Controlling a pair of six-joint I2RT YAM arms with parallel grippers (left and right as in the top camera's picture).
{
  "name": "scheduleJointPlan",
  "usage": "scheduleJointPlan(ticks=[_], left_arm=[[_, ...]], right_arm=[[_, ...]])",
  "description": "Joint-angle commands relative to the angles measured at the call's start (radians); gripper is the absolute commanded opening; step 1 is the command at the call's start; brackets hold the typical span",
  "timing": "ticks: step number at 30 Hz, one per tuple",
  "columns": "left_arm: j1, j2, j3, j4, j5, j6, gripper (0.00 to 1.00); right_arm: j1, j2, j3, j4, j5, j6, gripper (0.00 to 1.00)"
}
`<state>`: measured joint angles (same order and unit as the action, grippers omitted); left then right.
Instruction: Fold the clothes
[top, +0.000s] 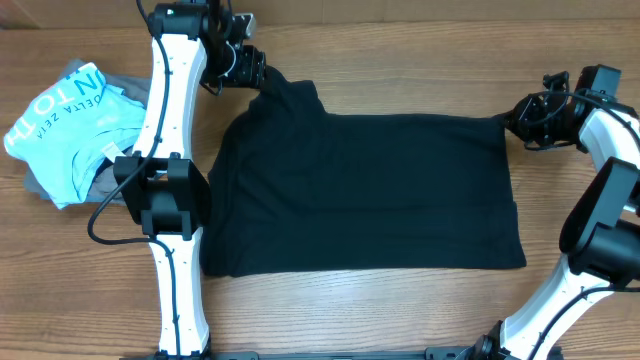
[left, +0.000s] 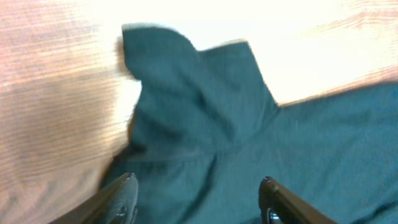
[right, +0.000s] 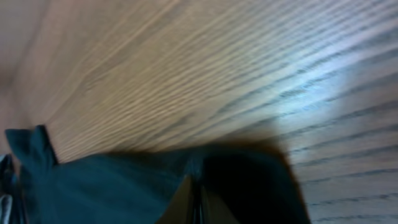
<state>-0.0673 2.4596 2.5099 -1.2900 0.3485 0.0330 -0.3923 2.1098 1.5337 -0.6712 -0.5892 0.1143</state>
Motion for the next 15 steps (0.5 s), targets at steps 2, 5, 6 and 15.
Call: scheduleJointPlan(ticks=[2,5,6,15], left_arm=[[-0.013,0.042,0.013,0.084,0.008,0.016,0.68],[-0.017,0.083,0.008,0.167,0.007,0.024,0.7],[-0.018,0.098,0.008,0.184,-0.001,0.028,0.7],[-0.019,0.215,0.008,0.268,-0.082,0.01,0.69]], right_arm=[[-0.003,-0.085,0.026,0.013,-0.077,-0.018,0.04],[-0.003,-0.092,0.026,0.013,-0.086,-0.018,0.04],[-0.003,-0.092,0.026,0.01,-0.086,-0.018,0.04],[-0.003,-0.092,0.026,-0.035,-0.086,-0.018,0.04]])
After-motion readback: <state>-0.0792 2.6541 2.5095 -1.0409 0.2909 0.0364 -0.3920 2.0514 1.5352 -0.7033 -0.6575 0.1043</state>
